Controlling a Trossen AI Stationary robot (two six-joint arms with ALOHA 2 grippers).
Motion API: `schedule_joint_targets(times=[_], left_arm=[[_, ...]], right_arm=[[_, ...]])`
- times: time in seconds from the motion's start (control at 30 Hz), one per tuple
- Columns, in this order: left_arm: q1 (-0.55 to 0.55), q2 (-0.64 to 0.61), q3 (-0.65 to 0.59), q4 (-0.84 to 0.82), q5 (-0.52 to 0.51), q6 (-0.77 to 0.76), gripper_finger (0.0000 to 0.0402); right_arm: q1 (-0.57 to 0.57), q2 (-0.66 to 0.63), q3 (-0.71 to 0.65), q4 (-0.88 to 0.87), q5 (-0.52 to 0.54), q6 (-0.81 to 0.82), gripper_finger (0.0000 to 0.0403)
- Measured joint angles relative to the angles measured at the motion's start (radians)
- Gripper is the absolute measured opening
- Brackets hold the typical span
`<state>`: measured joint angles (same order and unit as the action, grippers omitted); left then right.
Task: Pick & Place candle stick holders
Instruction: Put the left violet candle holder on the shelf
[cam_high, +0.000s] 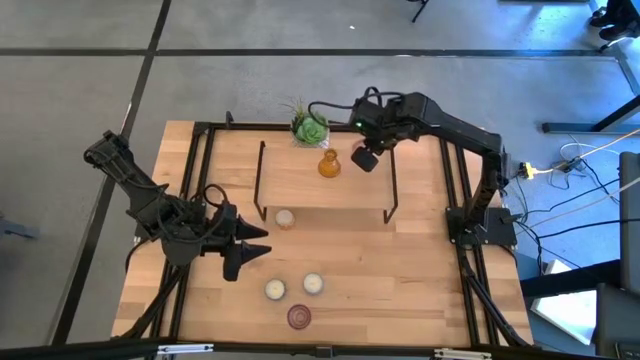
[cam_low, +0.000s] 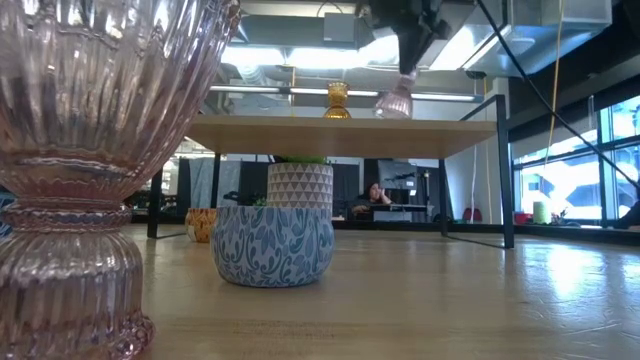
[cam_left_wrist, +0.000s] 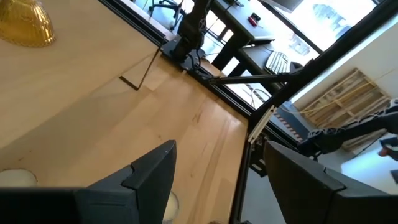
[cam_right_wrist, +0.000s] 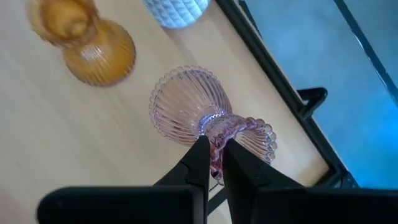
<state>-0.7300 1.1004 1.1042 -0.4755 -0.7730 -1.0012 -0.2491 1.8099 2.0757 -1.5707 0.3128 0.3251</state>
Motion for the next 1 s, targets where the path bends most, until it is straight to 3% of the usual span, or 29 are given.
schedule_joint_targets(times=[1.0], left_arm=[[-0.001, 0.0, 0.0, -0.001, 0.028, -0.025, 0.0239]], right_arm=[[0.081, 0.062, -0.047, 0.0, 0.053, -0.065, 0.0031]])
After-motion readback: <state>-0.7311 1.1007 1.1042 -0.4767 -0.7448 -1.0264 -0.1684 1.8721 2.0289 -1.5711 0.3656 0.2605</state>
